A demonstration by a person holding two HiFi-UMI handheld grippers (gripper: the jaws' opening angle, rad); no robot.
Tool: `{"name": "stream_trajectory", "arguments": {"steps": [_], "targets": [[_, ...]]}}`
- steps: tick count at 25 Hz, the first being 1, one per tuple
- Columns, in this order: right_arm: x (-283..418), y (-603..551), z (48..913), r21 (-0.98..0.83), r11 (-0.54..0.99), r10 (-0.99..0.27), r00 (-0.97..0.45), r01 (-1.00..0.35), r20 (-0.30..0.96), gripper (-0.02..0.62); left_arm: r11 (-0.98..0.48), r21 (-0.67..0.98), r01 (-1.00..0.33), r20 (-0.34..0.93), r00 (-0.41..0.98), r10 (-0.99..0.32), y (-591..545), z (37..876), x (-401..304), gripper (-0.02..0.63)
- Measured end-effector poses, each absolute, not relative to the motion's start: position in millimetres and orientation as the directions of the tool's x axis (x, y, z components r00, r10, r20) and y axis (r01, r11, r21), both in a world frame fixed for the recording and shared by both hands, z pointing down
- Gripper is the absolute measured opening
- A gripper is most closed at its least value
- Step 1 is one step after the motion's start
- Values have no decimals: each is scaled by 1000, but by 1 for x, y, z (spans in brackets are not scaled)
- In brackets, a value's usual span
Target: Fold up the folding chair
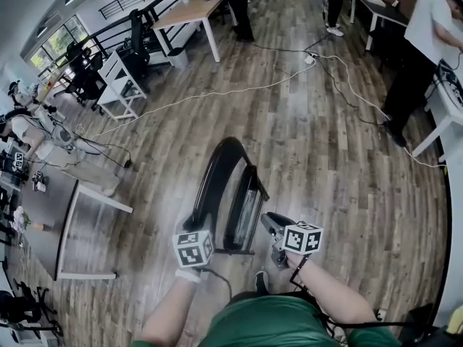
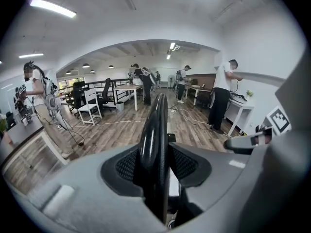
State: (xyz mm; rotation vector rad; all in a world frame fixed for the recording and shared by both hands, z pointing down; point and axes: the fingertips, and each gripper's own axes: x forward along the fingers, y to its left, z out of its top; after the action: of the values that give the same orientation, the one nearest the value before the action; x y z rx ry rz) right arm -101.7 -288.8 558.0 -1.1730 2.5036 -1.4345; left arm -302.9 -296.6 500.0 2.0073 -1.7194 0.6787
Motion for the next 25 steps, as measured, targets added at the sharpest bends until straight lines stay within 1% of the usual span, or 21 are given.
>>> {"name": "stream_trajectory", "arguments": {"steps": [3,5,9,13,16,25], "targets": [[-64,-282,511,-711,339,-682,-682,-616,265,55,-154,-4,-988,593,121,-796,-293,498,-297,163],[-41,-273,481,-648,384,-716,-655,-657,240,49,-154,-4,-988,587,122,-800,-290,497,-290,161],[-12,-251,433,-456,483,-758,-617,-748,210,26,-160,-3,-987,575,129,-808,-287,496,-275,160],[-11,-230,396,-311,543,-778,-607,-780,162,5,-161,-6,-987,558,130,-819,-284,493,-270,160],[-18,-213,374,-238,571,-785,-607,-786,123,5,-169,1,-986,553,141,-821,-278,492,-268,159],[-16,-186,339,-108,575,-808,-583,-811,77,3,-169,4,-986,510,148,-847,-274,490,-263,155]]}}
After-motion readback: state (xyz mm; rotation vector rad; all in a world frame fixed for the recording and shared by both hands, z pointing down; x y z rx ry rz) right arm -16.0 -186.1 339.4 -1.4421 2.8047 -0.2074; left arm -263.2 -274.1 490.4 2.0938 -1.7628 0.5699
